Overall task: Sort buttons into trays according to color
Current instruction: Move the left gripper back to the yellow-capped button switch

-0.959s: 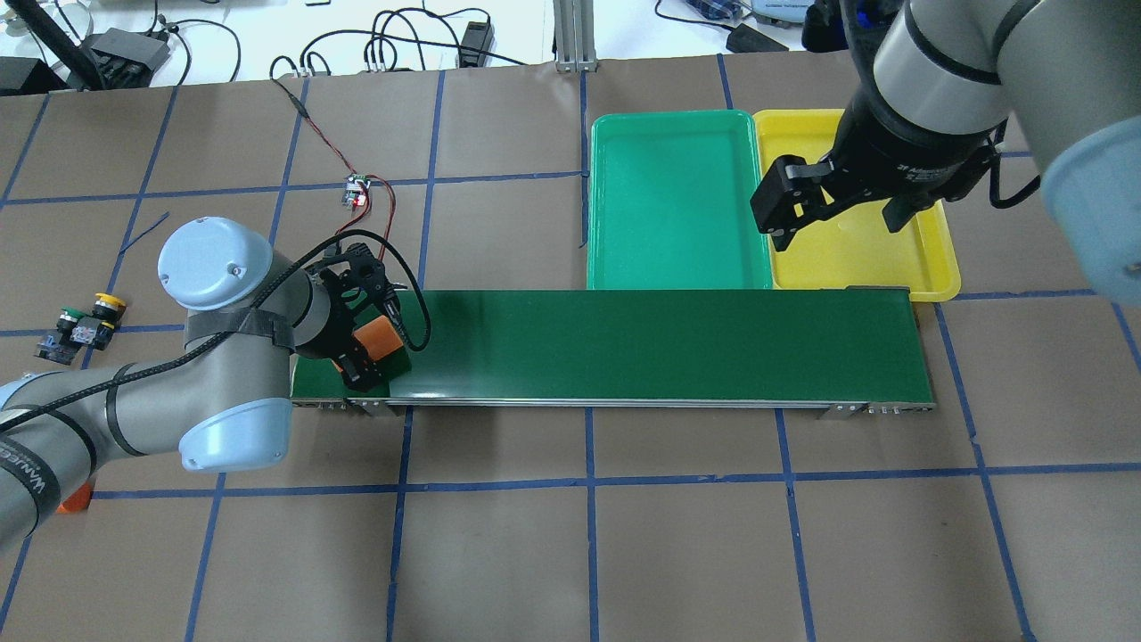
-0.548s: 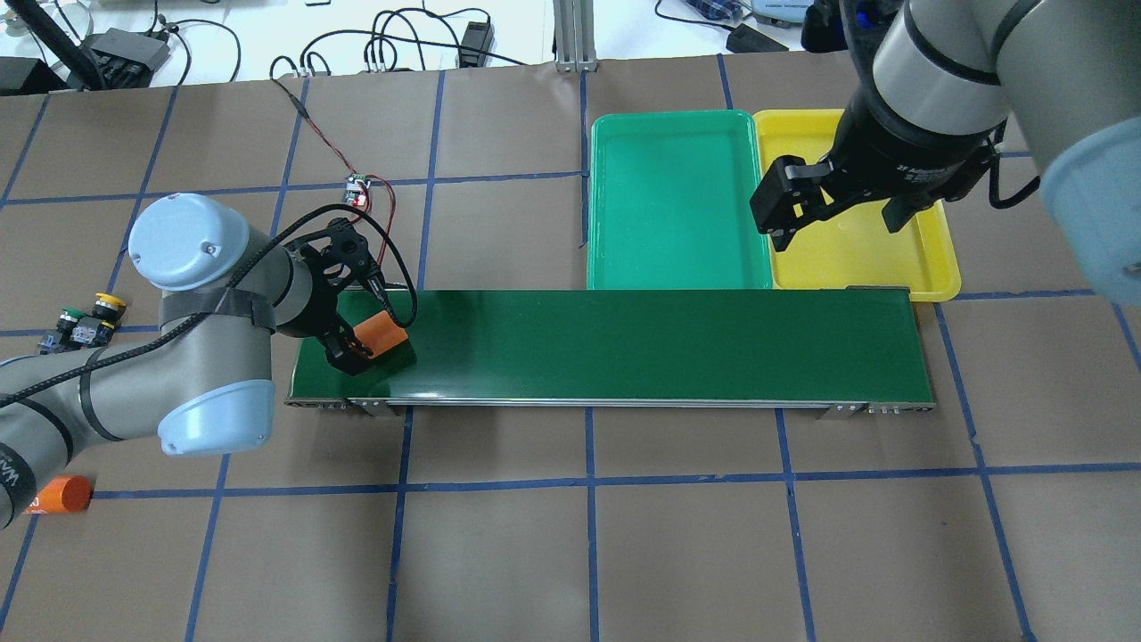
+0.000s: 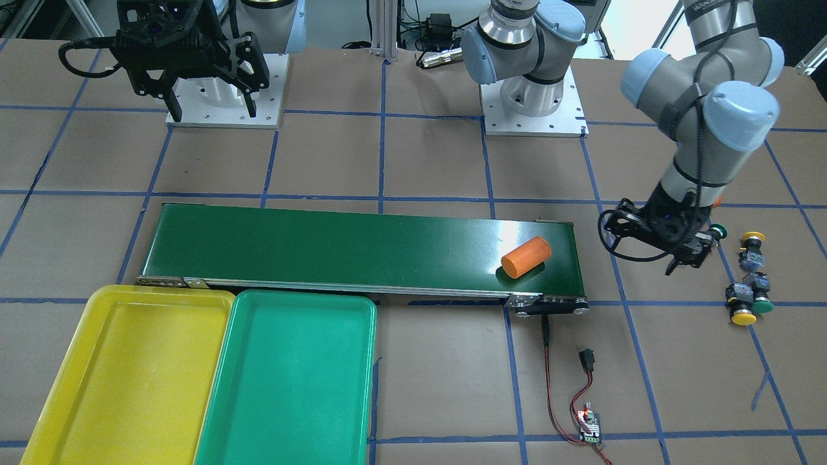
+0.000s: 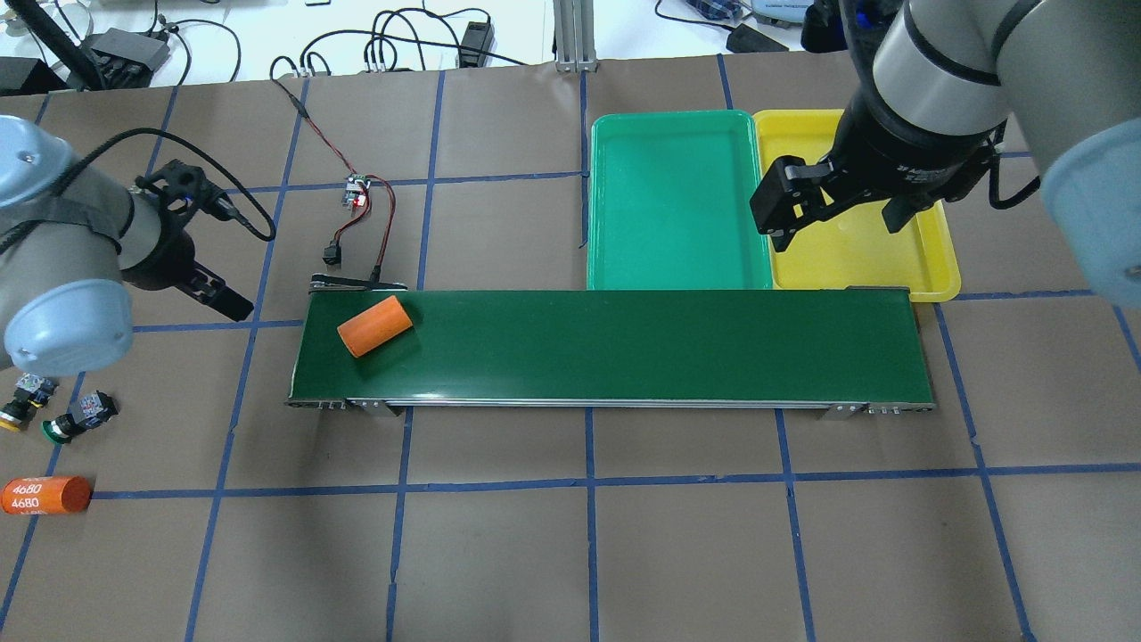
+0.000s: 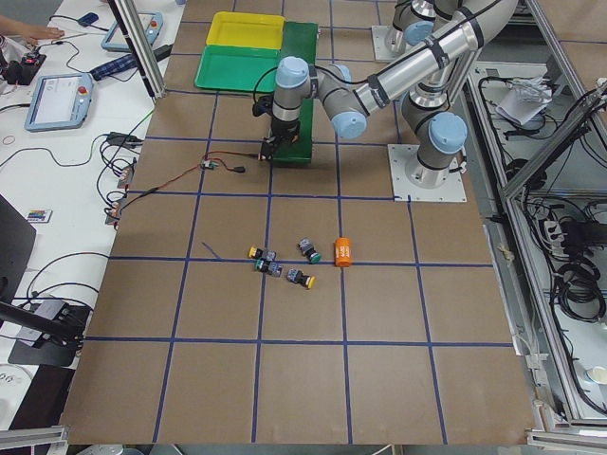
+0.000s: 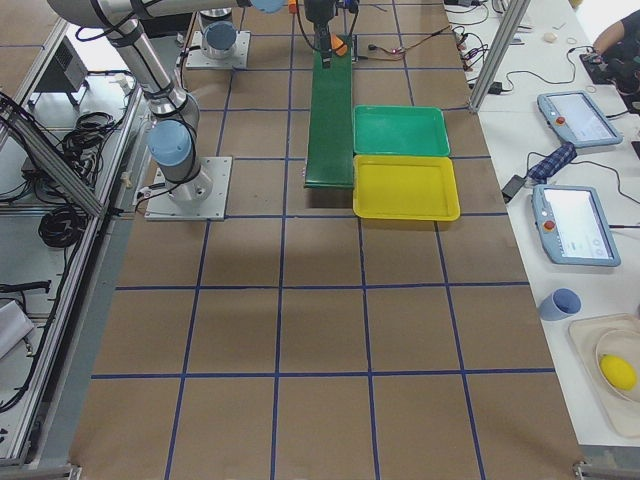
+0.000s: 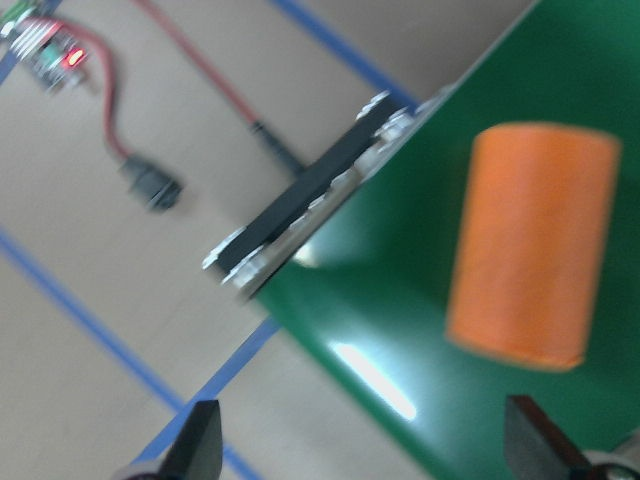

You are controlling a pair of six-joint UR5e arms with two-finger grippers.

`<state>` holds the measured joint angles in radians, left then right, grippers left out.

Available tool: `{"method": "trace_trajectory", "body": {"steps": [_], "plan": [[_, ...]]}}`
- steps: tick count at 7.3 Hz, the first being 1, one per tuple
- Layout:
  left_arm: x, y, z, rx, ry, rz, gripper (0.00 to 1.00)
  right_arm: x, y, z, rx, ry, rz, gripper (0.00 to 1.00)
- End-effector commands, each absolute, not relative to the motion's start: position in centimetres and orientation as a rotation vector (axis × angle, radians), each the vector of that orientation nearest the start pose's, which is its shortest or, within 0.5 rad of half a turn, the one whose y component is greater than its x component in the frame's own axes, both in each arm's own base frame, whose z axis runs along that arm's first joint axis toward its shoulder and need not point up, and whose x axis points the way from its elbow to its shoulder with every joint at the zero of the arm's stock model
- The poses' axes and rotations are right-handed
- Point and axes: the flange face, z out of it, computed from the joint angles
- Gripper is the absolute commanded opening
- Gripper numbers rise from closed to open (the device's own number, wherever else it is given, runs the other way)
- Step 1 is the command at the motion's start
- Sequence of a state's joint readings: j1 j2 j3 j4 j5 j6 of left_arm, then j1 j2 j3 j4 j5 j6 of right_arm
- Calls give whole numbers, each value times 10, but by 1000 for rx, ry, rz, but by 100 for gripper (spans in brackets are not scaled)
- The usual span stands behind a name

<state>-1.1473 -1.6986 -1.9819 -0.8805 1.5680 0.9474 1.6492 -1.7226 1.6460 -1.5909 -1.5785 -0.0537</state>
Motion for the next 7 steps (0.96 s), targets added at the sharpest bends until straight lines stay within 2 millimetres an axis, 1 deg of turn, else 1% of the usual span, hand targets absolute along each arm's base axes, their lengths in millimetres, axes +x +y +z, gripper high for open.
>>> {"method": "trace_trajectory", "body": {"steps": [1, 2, 3, 4, 5, 6, 7], "plan": [[181, -545, 295, 460, 3042, -110, 99, 166, -424, 523, -207, 3138, -152, 100], [211, -562, 286, 430, 3048, -87, 99, 166, -423, 524, -207, 3138, -152, 100], [234, -577, 268, 372, 3061, -58, 99, 166, -423, 524, -207, 3137, -155, 100], [260, -588, 248, 237, 3080, -26, 99, 166, -423, 524, -207, 3137, -155, 100], [283, -594, 229, 202, 3095, -3, 99, 166, -423, 524, -207, 3138, -152, 100], [299, -593, 210, 165, 3116, 21, 99, 166, -423, 524, -207, 3138, -152, 100], [307, -593, 193, 135, 3129, 35, 99, 166, -423, 524, -207, 3138, -152, 100]]}}
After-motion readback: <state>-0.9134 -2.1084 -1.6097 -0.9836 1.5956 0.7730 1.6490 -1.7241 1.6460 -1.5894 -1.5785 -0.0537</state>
